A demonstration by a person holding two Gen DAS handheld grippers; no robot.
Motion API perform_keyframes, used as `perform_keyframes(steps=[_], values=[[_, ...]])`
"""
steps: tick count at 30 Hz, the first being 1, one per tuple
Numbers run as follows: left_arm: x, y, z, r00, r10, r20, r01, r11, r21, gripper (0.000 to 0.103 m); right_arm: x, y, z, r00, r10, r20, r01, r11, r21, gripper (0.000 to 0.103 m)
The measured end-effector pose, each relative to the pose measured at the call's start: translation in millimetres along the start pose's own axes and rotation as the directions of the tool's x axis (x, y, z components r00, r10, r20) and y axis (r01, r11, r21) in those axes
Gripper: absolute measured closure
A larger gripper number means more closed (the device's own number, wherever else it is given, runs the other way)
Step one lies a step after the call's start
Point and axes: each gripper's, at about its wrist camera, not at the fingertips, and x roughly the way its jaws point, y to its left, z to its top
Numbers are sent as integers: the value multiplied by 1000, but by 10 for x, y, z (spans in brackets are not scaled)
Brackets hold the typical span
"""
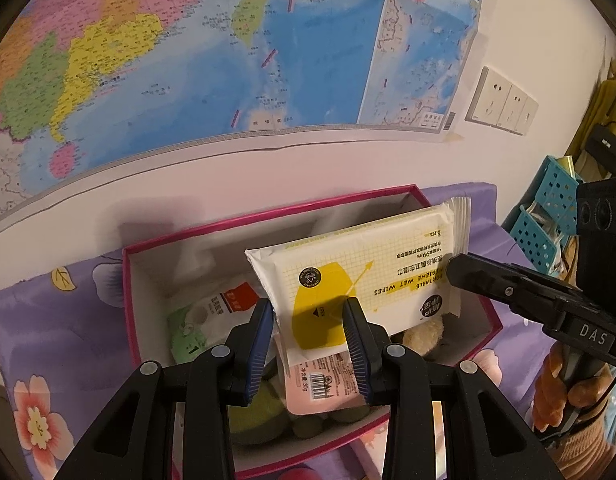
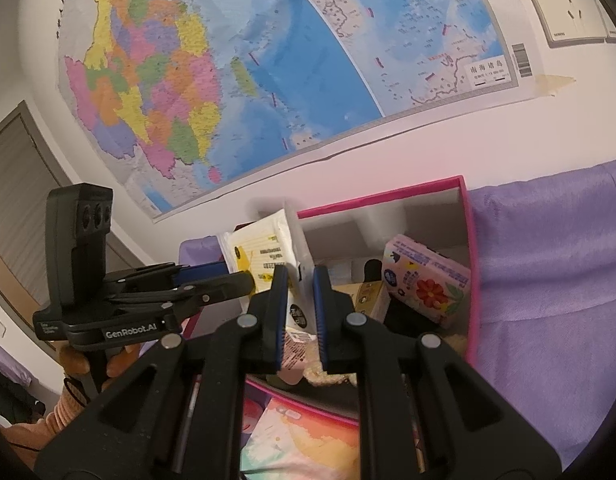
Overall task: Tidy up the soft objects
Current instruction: 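Push the wet-wipes pack down into the box and open the right tool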
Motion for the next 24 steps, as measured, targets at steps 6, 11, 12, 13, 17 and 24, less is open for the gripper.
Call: perform_keyframes(steps=[6, 11, 12, 13, 17, 24], values=[[51, 16, 12, 1000, 4, -15, -4, 1000, 3, 67, 35, -53, 15, 1000, 1, -5, -1, 1000, 8, 87], [112, 20, 26, 999, 14, -30, -14, 1000, 6, 67, 69, -110, 18, 1000, 6, -11, -6, 1000, 27, 87], [125, 26, 29, 999, 16, -33, -16, 1000, 5, 67, 77, -122, 18, 1000, 5, -12, -5, 999, 31, 87], [142, 24, 38, 999, 15, -35, -15, 1000, 5, 67, 86, -135, 18, 1000, 2, -13, -2, 999, 35, 87], [179, 37, 51, 999, 18, -45, -19, 1000, -4, 67, 119, -181, 14, 1000, -8, -19, 9, 999, 49, 87], [216, 23, 43, 998, 25, -55, -25, 1000, 6, 67, 159, -238, -8, 999, -26, -25, 28, 998, 63, 87]])
